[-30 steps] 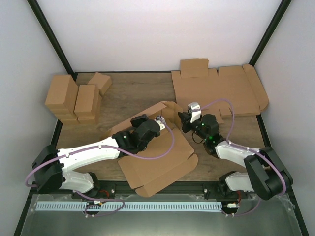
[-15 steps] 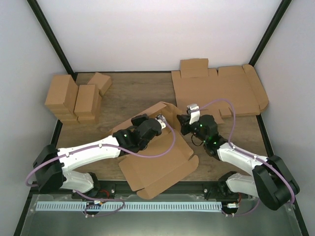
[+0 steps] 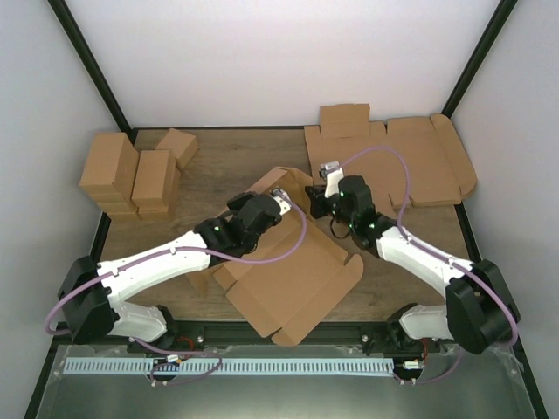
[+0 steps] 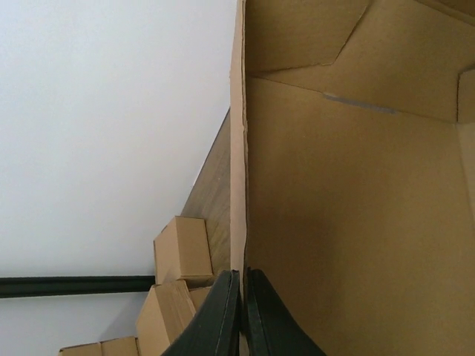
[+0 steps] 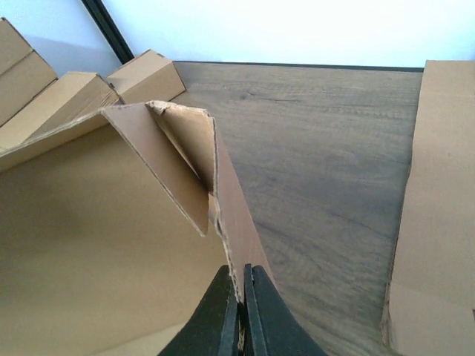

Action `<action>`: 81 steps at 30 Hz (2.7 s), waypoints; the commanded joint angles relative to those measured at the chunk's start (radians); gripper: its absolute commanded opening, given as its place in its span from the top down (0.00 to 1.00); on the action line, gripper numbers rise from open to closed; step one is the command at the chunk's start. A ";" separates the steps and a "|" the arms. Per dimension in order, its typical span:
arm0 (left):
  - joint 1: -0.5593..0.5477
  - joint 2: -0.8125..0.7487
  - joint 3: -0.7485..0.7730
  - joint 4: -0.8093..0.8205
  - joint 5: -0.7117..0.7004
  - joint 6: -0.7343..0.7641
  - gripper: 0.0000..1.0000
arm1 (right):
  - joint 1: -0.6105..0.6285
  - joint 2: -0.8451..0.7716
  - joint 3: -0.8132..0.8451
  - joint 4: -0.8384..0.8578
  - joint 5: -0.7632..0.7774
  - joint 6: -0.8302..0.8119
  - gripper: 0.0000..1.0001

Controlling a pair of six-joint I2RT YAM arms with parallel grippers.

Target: Fold the paper box

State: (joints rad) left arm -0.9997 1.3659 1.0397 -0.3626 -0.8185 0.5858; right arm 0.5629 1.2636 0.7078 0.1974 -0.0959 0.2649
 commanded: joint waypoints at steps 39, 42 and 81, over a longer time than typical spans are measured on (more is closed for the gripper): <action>-0.047 0.032 0.021 -0.060 0.028 -0.024 0.96 | 0.103 -0.016 -0.039 -0.018 0.170 0.265 0.99; -0.092 0.056 0.012 -0.057 -0.057 -0.014 0.96 | 0.103 -0.035 -0.098 0.028 0.181 0.267 0.99; 0.433 -0.033 0.410 -0.344 1.175 -0.735 0.07 | 0.103 -0.097 -0.270 0.243 0.159 0.015 0.99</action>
State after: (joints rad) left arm -0.6792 1.3170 1.4715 -0.7456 0.0311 -0.0498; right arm 0.6525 1.1713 0.4397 0.4122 0.0856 0.2958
